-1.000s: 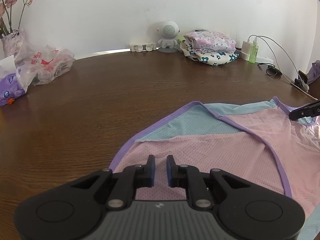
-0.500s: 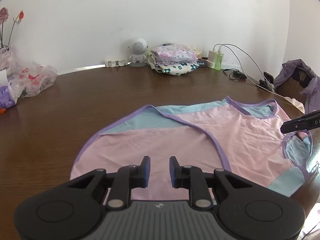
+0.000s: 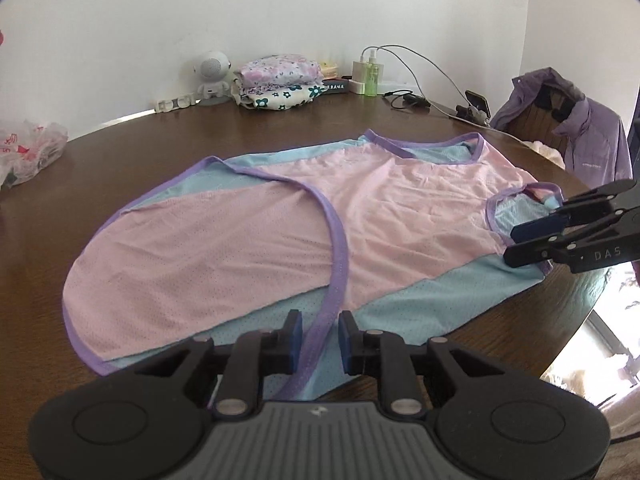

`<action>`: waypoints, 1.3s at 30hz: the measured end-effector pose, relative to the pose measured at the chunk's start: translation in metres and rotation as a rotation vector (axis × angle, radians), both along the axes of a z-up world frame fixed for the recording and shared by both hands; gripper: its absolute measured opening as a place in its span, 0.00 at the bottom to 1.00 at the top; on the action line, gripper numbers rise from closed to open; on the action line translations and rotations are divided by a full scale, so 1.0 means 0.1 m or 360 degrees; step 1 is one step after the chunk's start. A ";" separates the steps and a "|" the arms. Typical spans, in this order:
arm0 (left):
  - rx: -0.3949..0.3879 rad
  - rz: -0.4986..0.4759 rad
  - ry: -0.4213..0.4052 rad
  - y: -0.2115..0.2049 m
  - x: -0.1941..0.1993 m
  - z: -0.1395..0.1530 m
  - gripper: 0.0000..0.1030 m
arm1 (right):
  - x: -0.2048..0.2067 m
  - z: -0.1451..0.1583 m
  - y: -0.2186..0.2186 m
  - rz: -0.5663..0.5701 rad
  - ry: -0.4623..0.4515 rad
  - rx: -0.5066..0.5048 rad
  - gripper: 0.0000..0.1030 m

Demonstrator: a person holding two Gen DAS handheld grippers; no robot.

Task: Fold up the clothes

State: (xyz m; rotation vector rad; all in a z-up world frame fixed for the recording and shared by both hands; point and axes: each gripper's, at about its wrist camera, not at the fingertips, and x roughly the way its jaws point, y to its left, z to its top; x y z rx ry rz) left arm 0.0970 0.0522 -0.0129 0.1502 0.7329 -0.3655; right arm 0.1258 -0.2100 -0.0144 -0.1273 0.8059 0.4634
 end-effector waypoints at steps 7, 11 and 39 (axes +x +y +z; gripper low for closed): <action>-0.0050 -0.0012 0.0052 0.09 -0.03 0.06 0.18 | -0.08 0.07 -0.21 -0.0030 0.0147 0.0231 0.35; -0.0055 -0.0045 0.0126 0.14 -0.01 0.07 0.16 | -0.09 0.05 -0.23 0.0020 0.0208 0.0258 0.33; 0.0051 -0.0106 -0.0194 0.01 -0.44 0.26 0.57 | -0.37 0.22 -0.39 -0.0068 -0.0284 -0.0033 0.92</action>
